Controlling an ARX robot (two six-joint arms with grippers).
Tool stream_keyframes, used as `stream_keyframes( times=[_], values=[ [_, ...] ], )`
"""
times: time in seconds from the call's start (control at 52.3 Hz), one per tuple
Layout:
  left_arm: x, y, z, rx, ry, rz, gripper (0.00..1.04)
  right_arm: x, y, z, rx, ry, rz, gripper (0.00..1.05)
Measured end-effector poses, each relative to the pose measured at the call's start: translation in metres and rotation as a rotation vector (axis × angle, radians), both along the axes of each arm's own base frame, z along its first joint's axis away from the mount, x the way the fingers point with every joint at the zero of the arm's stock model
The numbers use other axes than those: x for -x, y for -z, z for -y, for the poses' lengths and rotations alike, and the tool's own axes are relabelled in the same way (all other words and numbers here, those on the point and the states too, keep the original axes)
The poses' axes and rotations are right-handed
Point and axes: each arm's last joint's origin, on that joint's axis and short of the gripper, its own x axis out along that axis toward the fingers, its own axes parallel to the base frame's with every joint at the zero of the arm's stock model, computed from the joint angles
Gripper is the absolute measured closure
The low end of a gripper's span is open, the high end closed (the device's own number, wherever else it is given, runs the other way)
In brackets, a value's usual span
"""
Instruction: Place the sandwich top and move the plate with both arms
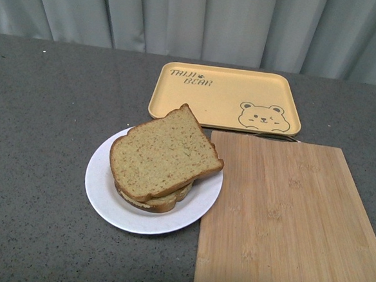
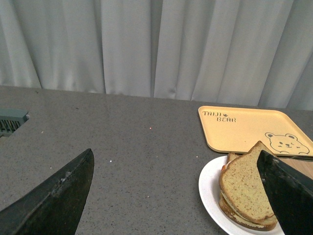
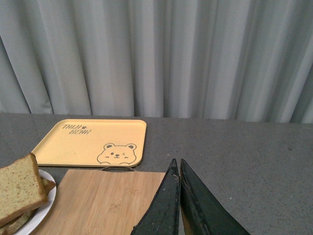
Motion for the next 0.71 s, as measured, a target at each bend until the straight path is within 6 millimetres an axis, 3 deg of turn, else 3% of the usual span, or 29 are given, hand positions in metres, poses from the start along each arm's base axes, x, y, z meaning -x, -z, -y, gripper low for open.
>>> stream_keyframes(
  times=[0.115, 0.535, 0.707],
  values=[
    [0.0, 0.0, 0.0, 0.0, 0.0, 0.0, 0.07, 0.0, 0.0, 0.0, 0.001, 0.0, -0.001, 1.03],
    [0.0, 0.0, 0.0, 0.003, 0.006, -0.006, 0.07, 0.0, 0.0, 0.0, 0.002, 0.0, -0.001, 0.33],
    [-0.017, 0.011, 0.005, 0.215, 0.076, -0.273, 0.07, 0.0, 0.0, 0.0, 0.0, 0.0, -0.001, 0.07]
  ],
)
